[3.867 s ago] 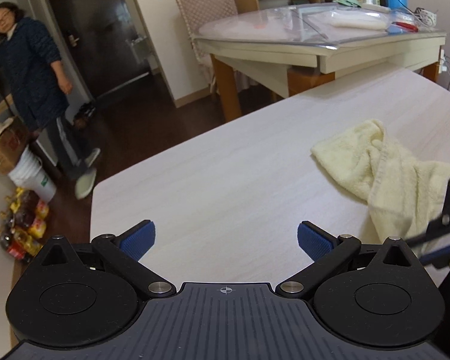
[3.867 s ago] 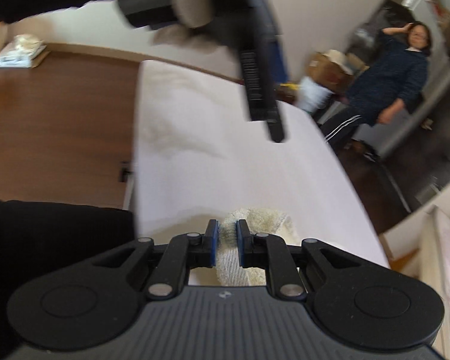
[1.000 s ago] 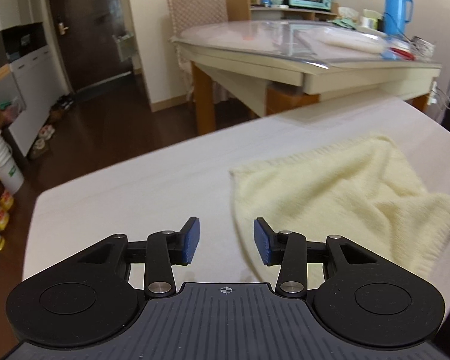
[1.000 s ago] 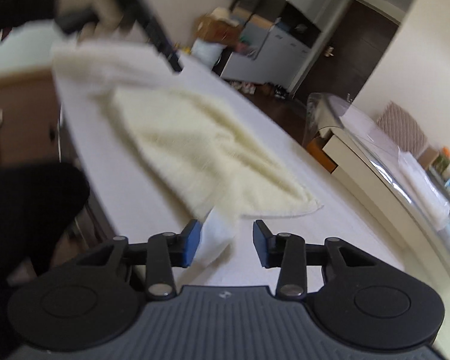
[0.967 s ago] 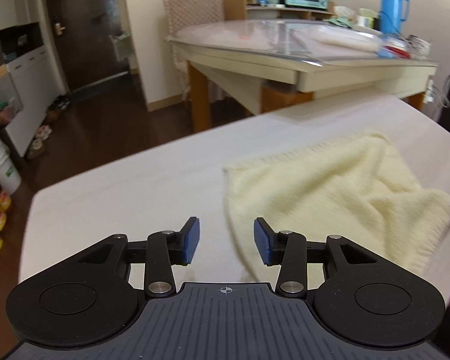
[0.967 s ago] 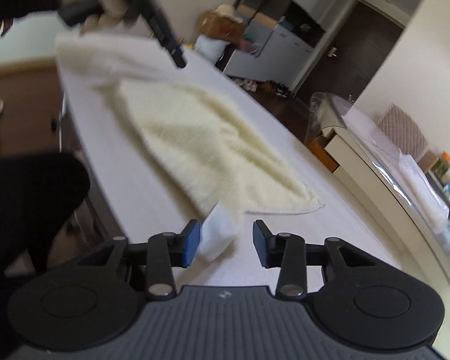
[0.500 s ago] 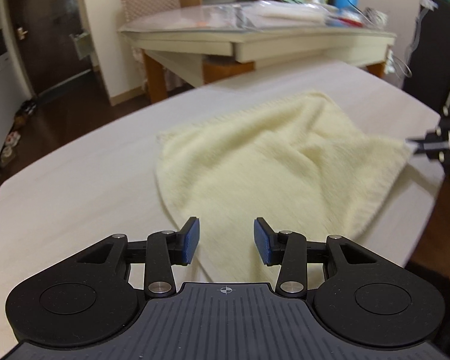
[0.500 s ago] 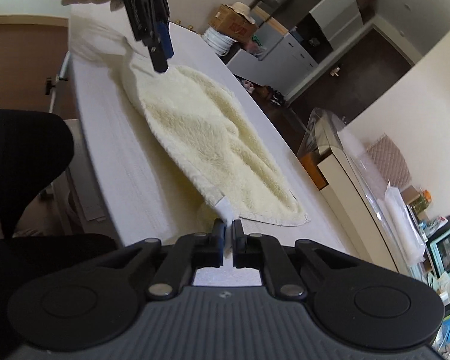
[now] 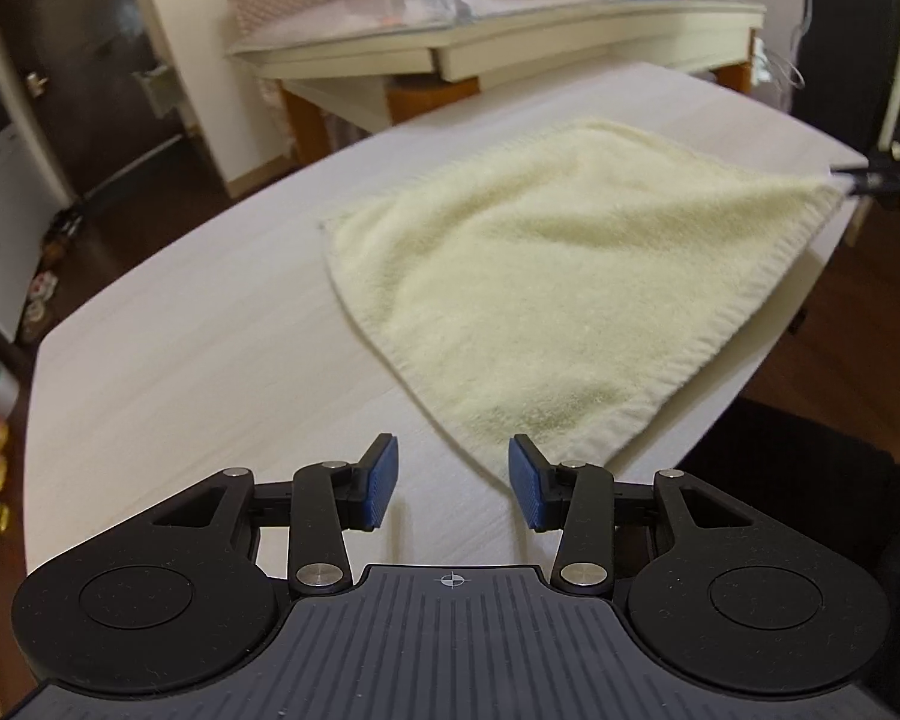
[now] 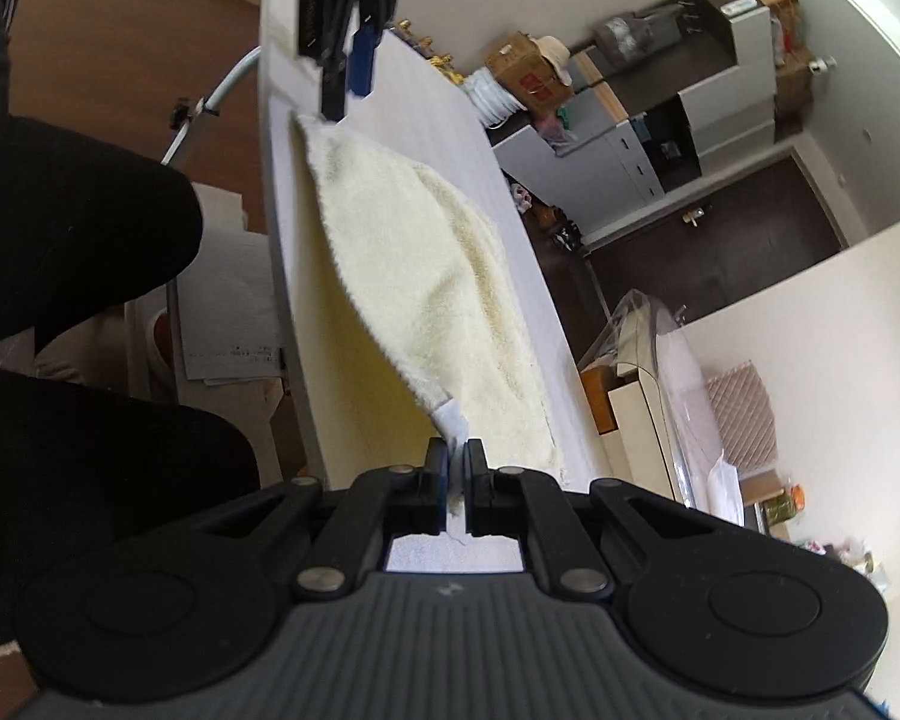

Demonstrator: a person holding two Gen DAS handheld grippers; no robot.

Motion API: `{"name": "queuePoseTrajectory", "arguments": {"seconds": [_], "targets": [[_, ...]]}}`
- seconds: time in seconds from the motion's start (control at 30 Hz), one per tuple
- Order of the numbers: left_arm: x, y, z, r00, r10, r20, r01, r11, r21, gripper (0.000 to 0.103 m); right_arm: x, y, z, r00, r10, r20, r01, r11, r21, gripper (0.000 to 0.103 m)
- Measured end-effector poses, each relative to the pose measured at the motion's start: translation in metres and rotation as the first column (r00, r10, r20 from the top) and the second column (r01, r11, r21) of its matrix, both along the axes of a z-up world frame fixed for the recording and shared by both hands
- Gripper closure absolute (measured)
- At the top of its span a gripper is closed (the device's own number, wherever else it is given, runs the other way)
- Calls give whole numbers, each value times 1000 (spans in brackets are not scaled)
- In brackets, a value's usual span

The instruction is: Fold towel

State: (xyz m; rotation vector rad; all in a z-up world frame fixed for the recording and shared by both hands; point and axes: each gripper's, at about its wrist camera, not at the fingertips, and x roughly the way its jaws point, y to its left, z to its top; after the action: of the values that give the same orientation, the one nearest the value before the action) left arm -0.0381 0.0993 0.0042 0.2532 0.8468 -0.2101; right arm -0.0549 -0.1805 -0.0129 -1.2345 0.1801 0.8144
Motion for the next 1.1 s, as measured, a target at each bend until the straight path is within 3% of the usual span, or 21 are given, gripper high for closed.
{"name": "queuePoseTrajectory", "arguments": {"seconds": [0.1, 0.33, 0.63, 0.8, 1.1], "targets": [[-1, -5, -1, 1000, 15, 14, -14, 999, -34, 58, -1, 1, -7, 1000, 7, 9, -7, 1000, -14, 97], [-1, -14, -11, 997, 53, -61, -56, 997, -47, 57, -2, -2, -9, 997, 25, 75, -20, 998, -63, 97], [-3, -13, -10, 987, 118, -105, -126, 990, -71, 56, 11, 11, 9, 967, 162, 196, -128, 976, -176, 97], [-4, -9, -10, 982, 153, -109, -164, 981, -100, 56, 37, 30, 20, 920, 302, 251, -224, 928, -296, 97], [-11, -5, -13, 969, 225, -98, -238, 958, -159, 55, 120, 103, 24, 846, 492, 207, -364, 815, -451, 97]]}}
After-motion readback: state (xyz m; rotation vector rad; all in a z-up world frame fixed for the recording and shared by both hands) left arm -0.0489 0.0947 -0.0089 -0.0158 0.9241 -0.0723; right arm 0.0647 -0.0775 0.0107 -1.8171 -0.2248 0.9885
